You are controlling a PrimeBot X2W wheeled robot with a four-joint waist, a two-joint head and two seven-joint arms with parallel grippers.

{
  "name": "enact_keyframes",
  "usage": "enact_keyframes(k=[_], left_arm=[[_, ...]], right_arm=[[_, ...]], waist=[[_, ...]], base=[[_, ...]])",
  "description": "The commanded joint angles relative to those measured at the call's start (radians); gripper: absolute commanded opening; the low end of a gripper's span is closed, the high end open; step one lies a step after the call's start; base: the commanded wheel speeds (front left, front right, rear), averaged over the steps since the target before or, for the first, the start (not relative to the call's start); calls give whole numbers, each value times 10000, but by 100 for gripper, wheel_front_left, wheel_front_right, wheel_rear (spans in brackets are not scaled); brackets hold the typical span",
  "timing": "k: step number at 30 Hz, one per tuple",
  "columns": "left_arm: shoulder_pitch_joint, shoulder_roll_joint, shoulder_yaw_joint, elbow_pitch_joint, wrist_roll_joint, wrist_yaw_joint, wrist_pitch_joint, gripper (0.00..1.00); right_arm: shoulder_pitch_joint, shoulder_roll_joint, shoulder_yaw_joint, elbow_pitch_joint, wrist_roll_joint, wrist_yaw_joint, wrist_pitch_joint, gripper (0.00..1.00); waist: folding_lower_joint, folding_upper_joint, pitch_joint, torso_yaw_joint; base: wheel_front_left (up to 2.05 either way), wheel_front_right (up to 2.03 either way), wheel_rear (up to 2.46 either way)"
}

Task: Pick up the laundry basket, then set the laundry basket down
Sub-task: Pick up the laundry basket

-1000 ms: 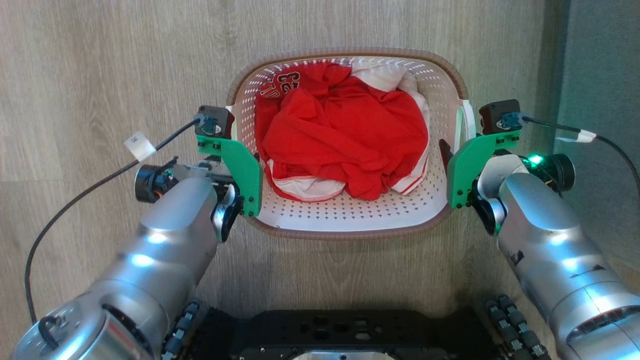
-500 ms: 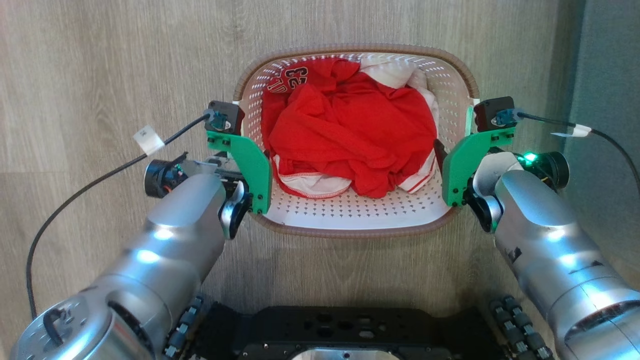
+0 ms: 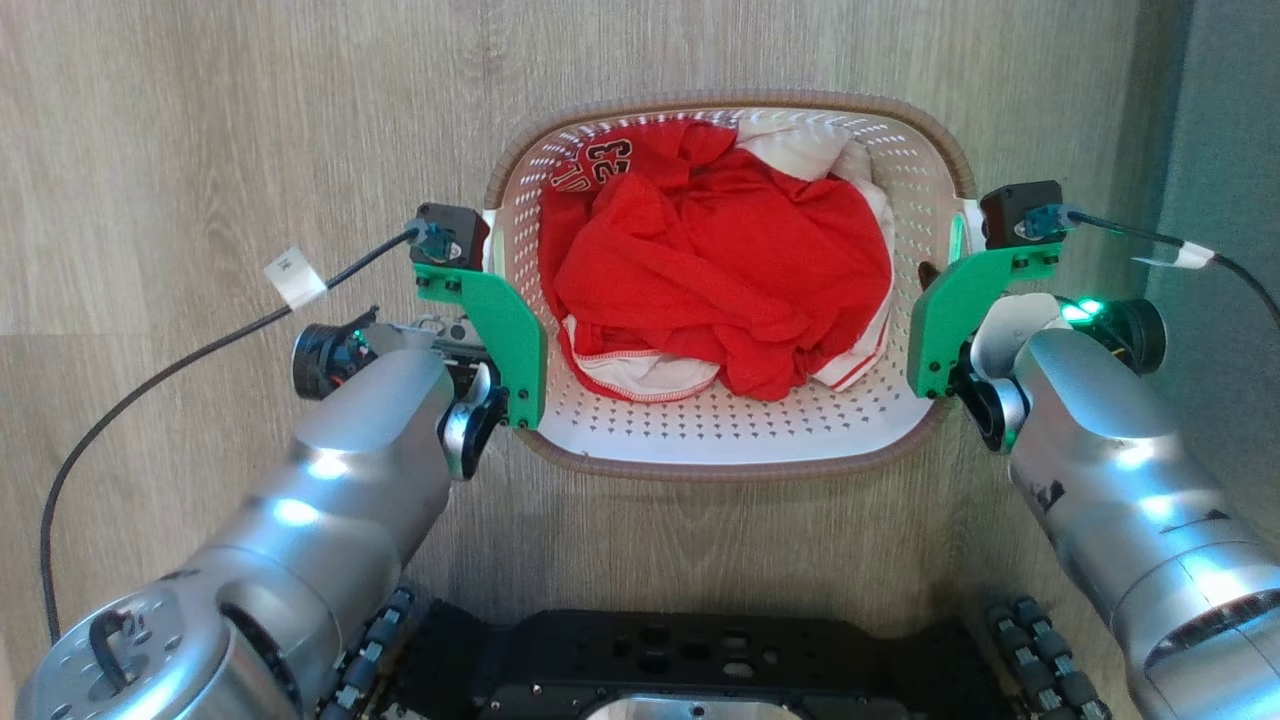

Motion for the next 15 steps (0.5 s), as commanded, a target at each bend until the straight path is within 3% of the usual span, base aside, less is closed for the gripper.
enact_keyframes(k=[1,7,15], left_arm=[[122,129,-26,-132,8,22,-72,0],[185,129,-289,-101,-210,-202,191,0],[519,129,-597,-139,-238,-763,1321,0]], right_arm=[[370,245,283,-91,5,60,-62,0],[443,212,554,-79,228,60,131,0],[734,174,1147,-65,757,60,1412,0]], waist=[[0,0,-20,-7],[0,0,-285,-36],[0,0,-1139,-68]], base=[[0,0,0],[0,0,0],[0,0,0]])
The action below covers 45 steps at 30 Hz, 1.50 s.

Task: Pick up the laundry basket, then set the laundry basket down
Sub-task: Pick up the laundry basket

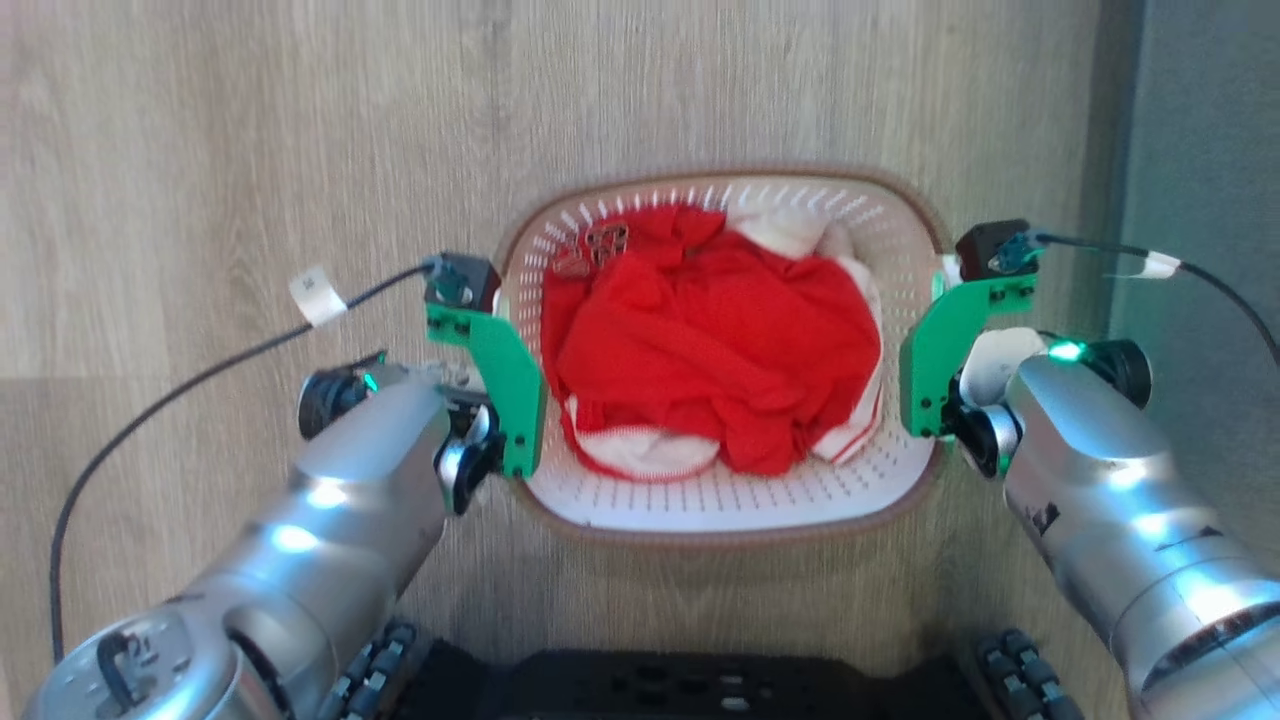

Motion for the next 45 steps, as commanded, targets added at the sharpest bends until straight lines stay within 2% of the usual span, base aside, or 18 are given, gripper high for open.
enact_keyframes(k=[1,11,15,21,30,45], left_arm=[[316,45,-71,-165,100,-257,159,0],[998,45,-181,-186,302,-727,1226,0],[1414,45,-196,-105,329,-920,1506,0],[2051,45,24,77,-278,-1037,1539,0],[2926,45,11,703,-518,-1214,1487,0],[3501,45,-21,781,-532,-1365,1939,0]], right_arm=[[588,225,390,-227,86,60,219,0],[1087,105,1188,-503,901,60,1979,0],[1503,129,1561,-742,1269,60,2409,0],[2124,171,2083,-1015,1562,60,2602,0],[3059,374,2790,-1516,2297,60,2188,0],[3314,491,3605,-1348,3073,60,2237,0]], waist=[[0,-1,-433,-38],[0,-1,-2210,-61],[0,-1,-3283,-56],[0,-1,-4524,-88],[0,-1,-6512,-142],[0,-1,-7927,103]], base=[[0,0,0],[0,0,0],[0,0,0],[0,0,0],[0,0,0],[0,0,0]])
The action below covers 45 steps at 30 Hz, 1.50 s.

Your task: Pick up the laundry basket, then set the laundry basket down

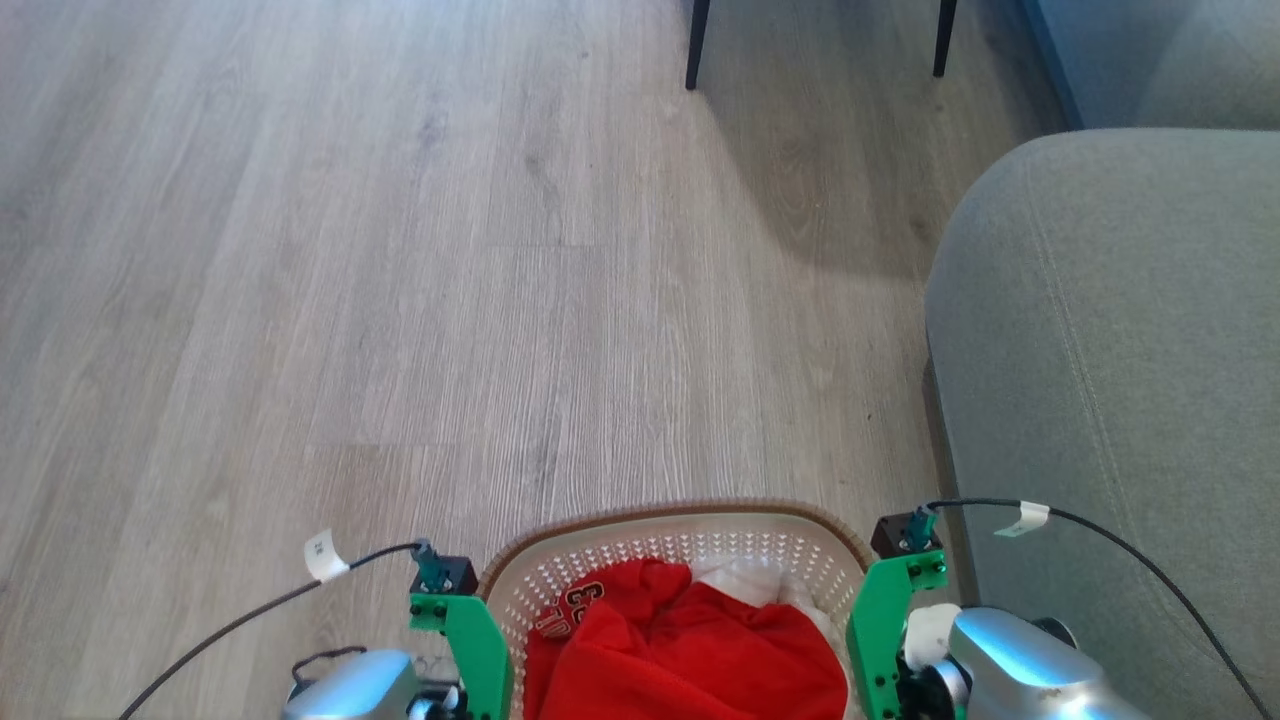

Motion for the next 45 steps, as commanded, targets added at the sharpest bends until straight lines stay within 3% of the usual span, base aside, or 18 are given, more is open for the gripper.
enact_keyframes(k=[1,45], left_arm=[[-346,-64,92,-231,123,-147,48,0],[-442,-64,33,-335,-72,-244,204,0]], right_arm=[[-120,446,203,-489,133,77,-81,0],[-492,449,1542,-98,1499,77,-371,0]], waist=[[1,-1,-130,54],[1,-1,-261,-70]], base=[[0,0,0],[0,0,0]])
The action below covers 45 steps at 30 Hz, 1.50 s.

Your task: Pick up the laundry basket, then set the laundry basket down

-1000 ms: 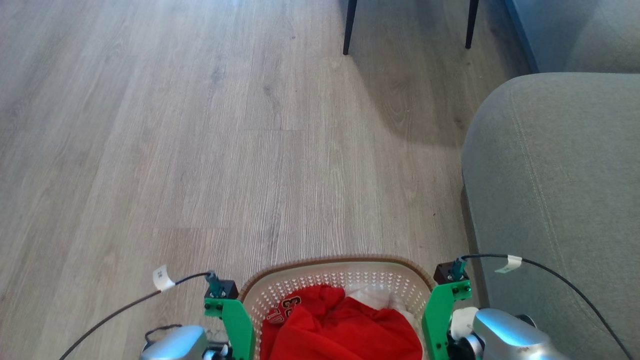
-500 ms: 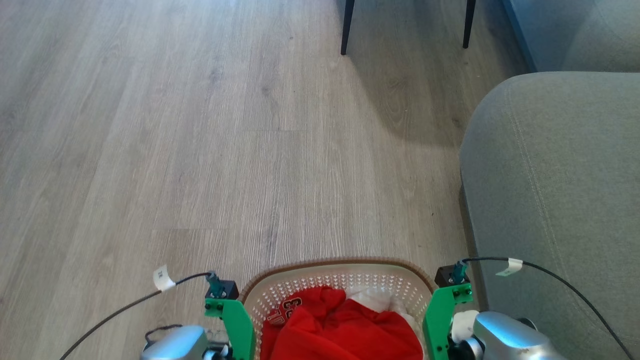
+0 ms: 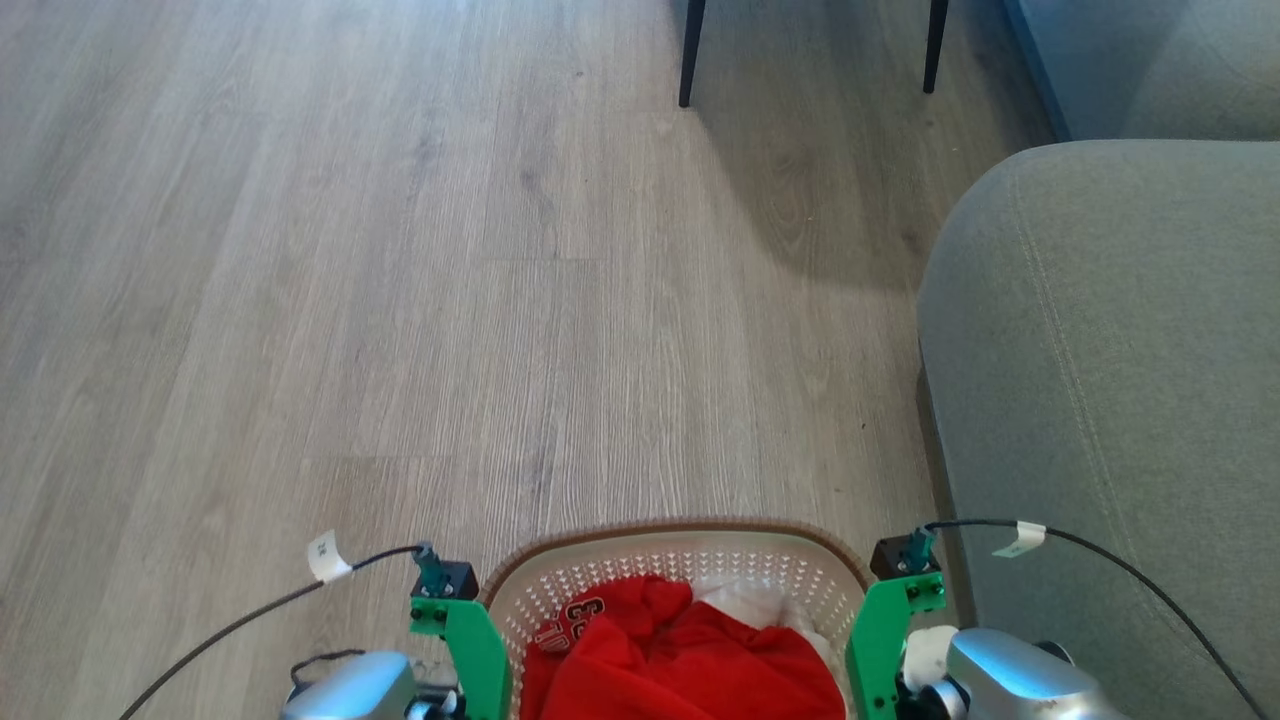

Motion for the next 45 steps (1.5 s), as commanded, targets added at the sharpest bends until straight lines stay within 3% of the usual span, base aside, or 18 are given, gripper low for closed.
enact_keyframes(k=[1,30,38,45], left_arm=[[-446,-109,125,-319,-36,-148,-54,0],[-511,-109,77,-373,19,-135,-90,0],[-763,-109,64,-632,136,99,-369,0],[-1256,-109,47,-1046,456,503,-1058,0]], right_arm=[[-470,449,146,-409,64,136,-134,0],[-708,450,691,-181,627,136,-353,0],[-1023,450,732,-10,643,136,-714,0],[-1544,280,708,146,510,136,-1531,0]], waist=[[1,0,6,-2],[1,0,268,-63],[1,0,1031,-116],[1,0,2371,-156]], base=[[0,0,0],[0,0,0],[0,0,0],[0,0,0]])
